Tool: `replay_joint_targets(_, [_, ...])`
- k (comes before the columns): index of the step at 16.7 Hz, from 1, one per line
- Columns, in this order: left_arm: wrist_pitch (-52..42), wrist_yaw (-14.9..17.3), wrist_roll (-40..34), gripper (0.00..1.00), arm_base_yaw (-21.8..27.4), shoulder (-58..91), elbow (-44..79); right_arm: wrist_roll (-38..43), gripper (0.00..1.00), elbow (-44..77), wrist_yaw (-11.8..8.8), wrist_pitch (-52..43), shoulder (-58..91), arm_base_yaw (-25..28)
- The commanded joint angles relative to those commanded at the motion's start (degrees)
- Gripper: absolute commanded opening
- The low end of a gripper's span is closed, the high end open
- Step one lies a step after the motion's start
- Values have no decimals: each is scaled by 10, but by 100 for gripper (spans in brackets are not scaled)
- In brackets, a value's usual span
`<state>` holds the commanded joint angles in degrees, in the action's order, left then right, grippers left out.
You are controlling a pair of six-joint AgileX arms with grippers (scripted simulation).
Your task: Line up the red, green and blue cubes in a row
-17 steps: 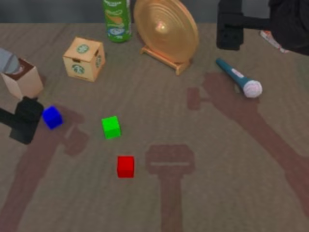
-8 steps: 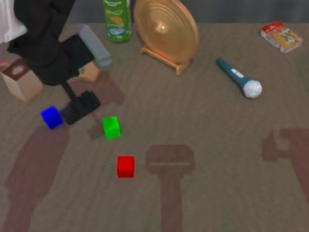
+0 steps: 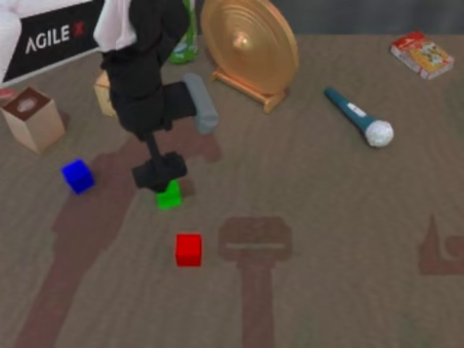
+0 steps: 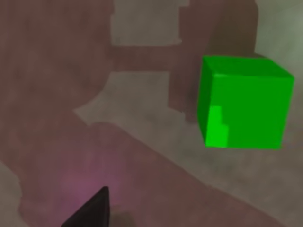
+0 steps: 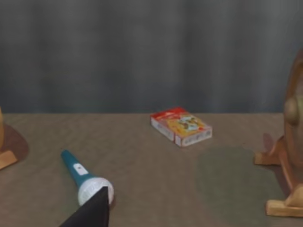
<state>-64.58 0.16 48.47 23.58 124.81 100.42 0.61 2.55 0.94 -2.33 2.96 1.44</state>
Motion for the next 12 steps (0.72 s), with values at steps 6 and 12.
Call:
replay_joint_targets(6, [-11,0,10,100,5,22,23,-6,100,-25,-9,23,-30,-9])
replay_joint_targets(12, [48,0,11,100,4,45,-13,-6,100,-25,-9,23,-30,-9])
